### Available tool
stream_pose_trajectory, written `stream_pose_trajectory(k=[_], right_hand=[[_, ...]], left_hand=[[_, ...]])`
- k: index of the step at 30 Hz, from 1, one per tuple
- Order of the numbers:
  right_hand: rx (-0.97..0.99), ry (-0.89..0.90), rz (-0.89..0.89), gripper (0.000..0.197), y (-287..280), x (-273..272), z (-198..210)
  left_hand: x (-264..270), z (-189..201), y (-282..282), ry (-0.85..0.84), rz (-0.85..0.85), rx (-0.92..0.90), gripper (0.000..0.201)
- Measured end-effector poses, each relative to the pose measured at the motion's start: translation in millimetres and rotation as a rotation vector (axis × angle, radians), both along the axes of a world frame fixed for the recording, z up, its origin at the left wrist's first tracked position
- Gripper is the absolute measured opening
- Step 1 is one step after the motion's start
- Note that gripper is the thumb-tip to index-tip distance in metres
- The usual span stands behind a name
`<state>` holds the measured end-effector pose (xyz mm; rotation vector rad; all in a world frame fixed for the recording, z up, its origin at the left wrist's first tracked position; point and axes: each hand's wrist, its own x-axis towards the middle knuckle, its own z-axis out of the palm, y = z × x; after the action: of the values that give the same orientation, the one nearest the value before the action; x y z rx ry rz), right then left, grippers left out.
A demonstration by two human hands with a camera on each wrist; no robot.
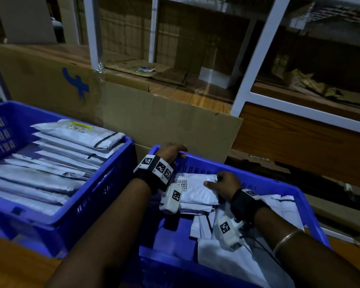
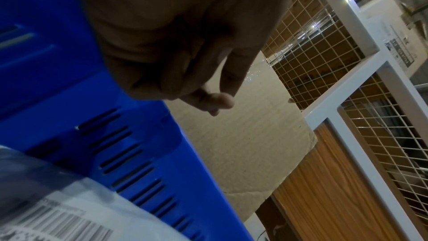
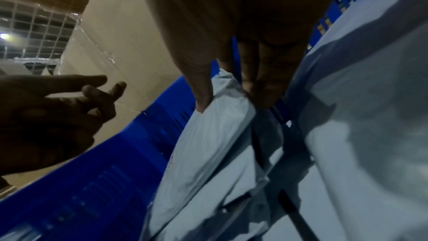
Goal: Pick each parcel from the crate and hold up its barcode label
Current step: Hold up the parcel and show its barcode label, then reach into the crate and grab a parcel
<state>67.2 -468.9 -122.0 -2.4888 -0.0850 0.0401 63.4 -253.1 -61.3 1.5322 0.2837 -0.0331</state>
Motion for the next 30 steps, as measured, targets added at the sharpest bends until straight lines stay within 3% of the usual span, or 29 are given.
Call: stream_pose_trajectory(k=[6,10,17,21,30], right_hand=[[-0.119,0.032,0.052,0.055,-1,0,4],[-0.378,-0.031,0.115,0.049,3,1,15],[-0.603,-0.098,0.452,0.070,14,-1,22],[-0.667,-0.009,0.566,0.080,19,1,19],[-0.600,0.072,0.573,0.061,16,-6,25]], left_hand=[[-2,3,-1,0.002,-0.001,0.005,0.028],[-1,2,0,0.019,0.013,-0.006,0.029],[-2,4,0,0.016,0.023,-0.011,0.028],[-3,5,0,0.019,0.032,-0.012,0.029],[-4,7,0,0.001,0.022,-0.008,0.016]])
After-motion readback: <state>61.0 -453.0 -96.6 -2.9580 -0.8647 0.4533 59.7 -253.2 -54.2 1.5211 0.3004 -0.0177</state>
